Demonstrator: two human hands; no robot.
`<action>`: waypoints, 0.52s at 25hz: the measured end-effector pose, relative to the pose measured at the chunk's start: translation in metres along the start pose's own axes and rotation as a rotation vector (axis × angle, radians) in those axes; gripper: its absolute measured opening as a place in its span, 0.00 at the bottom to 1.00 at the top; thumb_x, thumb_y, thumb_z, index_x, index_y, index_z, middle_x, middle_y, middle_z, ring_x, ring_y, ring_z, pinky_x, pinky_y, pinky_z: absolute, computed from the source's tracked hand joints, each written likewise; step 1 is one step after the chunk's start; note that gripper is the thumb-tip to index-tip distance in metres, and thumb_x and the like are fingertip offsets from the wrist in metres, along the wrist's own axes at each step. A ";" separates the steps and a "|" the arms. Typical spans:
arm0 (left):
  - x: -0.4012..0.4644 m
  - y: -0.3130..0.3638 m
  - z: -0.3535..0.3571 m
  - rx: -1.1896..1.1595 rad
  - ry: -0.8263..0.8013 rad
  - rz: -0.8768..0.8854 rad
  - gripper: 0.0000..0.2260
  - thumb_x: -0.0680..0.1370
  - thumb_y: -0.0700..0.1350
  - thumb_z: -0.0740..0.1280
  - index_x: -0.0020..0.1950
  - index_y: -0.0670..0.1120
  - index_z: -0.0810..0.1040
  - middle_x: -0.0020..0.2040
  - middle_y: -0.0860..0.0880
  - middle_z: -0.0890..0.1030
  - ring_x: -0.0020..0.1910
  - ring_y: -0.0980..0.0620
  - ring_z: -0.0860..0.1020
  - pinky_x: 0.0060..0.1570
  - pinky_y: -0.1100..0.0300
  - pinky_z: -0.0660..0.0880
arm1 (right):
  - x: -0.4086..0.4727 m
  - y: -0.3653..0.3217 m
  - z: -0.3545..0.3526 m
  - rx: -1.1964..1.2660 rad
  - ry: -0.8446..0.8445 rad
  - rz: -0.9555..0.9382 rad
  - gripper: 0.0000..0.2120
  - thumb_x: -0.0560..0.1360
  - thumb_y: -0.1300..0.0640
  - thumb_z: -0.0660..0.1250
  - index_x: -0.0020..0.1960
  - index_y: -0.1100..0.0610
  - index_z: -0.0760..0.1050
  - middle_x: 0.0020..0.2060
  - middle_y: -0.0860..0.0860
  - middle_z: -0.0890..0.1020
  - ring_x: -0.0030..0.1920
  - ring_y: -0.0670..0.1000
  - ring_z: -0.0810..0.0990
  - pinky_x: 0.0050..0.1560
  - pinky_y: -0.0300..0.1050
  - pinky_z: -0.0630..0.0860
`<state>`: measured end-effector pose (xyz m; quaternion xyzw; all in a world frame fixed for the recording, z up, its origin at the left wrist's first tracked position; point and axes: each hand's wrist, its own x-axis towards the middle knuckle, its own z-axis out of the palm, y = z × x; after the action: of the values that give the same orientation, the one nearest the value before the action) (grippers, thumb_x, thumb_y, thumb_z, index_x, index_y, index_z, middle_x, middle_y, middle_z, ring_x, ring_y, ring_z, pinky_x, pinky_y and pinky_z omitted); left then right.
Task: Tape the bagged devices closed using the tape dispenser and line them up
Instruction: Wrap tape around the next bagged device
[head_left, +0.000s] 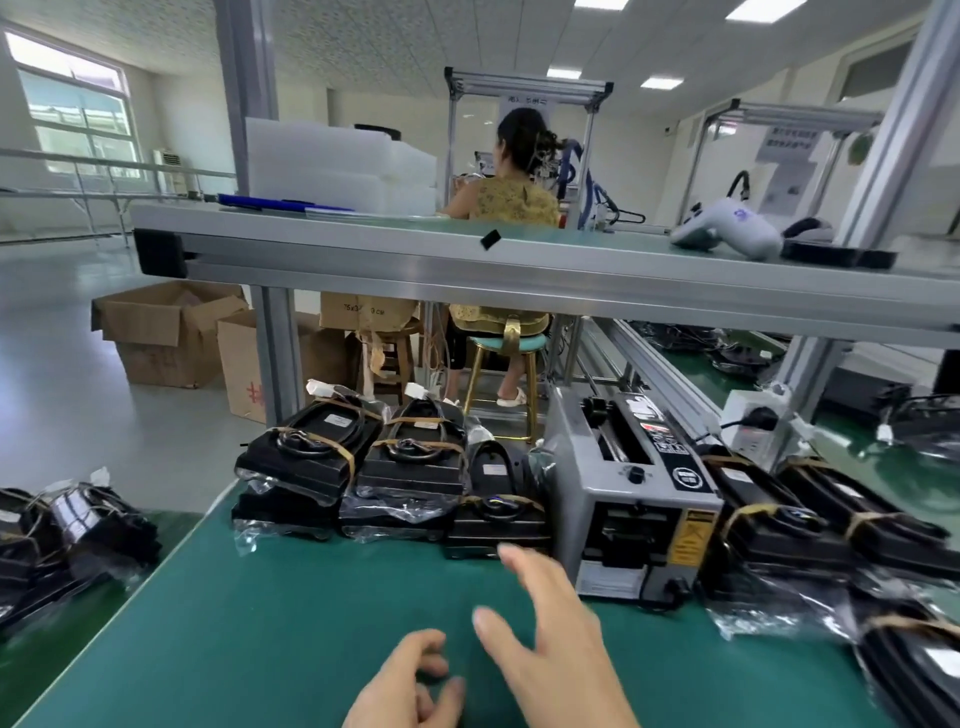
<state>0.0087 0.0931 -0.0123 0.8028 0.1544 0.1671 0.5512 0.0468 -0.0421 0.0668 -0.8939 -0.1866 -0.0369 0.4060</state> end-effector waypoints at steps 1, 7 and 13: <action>0.000 -0.002 -0.002 0.013 0.004 0.027 0.15 0.65 0.38 0.75 0.43 0.55 0.78 0.33 0.54 0.80 0.22 0.60 0.68 0.32 0.73 0.69 | -0.024 0.017 -0.008 -0.029 0.042 0.019 0.24 0.74 0.42 0.64 0.66 0.32 0.59 0.66 0.32 0.63 0.68 0.35 0.63 0.71 0.37 0.57; 0.004 -0.016 -0.005 0.237 -0.093 0.156 0.22 0.60 0.31 0.78 0.37 0.57 0.77 0.28 0.55 0.79 0.26 0.68 0.74 0.29 0.77 0.67 | -0.130 0.085 -0.089 -0.221 0.106 0.157 0.15 0.71 0.54 0.69 0.51 0.34 0.81 0.40 0.25 0.73 0.53 0.33 0.76 0.46 0.19 0.65; -0.002 -0.012 0.025 0.433 -0.198 0.267 0.26 0.55 0.30 0.80 0.46 0.50 0.77 0.39 0.47 0.82 0.30 0.60 0.76 0.30 0.79 0.67 | -0.179 0.109 -0.128 -0.262 0.620 0.216 0.15 0.58 0.56 0.71 0.43 0.43 0.79 0.42 0.43 0.82 0.43 0.40 0.77 0.47 0.44 0.68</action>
<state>0.0170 0.0760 -0.0325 0.9277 0.0248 0.1221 0.3520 -0.0683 -0.2566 0.0354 -0.8992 0.0477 -0.2870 0.3268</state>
